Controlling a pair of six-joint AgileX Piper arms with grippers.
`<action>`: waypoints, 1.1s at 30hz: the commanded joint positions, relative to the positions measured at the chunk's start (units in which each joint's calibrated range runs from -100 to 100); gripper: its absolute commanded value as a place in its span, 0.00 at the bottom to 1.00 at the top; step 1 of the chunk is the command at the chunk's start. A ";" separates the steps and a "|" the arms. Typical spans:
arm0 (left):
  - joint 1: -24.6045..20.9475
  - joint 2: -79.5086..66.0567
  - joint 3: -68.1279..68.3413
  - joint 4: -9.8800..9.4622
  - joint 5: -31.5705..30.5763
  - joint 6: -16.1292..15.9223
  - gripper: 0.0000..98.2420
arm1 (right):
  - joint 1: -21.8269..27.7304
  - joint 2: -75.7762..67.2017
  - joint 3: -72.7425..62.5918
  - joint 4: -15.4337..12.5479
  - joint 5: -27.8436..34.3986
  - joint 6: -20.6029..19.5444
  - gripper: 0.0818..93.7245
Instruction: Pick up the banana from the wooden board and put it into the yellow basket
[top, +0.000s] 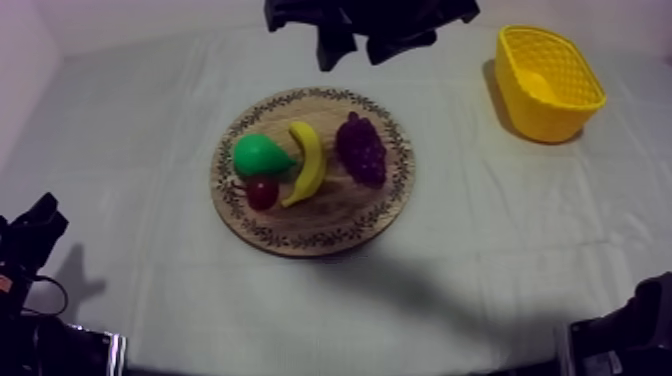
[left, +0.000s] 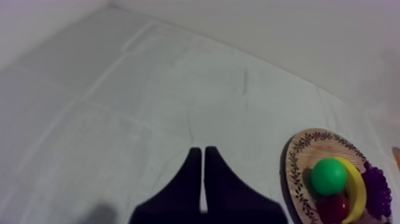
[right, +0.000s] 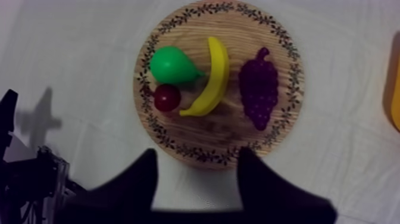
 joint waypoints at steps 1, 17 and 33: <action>-0.01 -0.05 -0.01 -0.03 0.00 0.02 0.00 | -0.03 0.04 0.17 -0.27 -0.52 0.09 0.60; -0.01 -0.05 -0.01 -0.03 0.00 0.02 0.00 | 0.47 4.41 3.89 -2.63 -7.36 1.64 0.59; -0.01 -0.05 -0.01 -0.03 0.00 0.00 0.00 | 2.15 23.73 1.73 -3.94 -17.78 3.02 0.51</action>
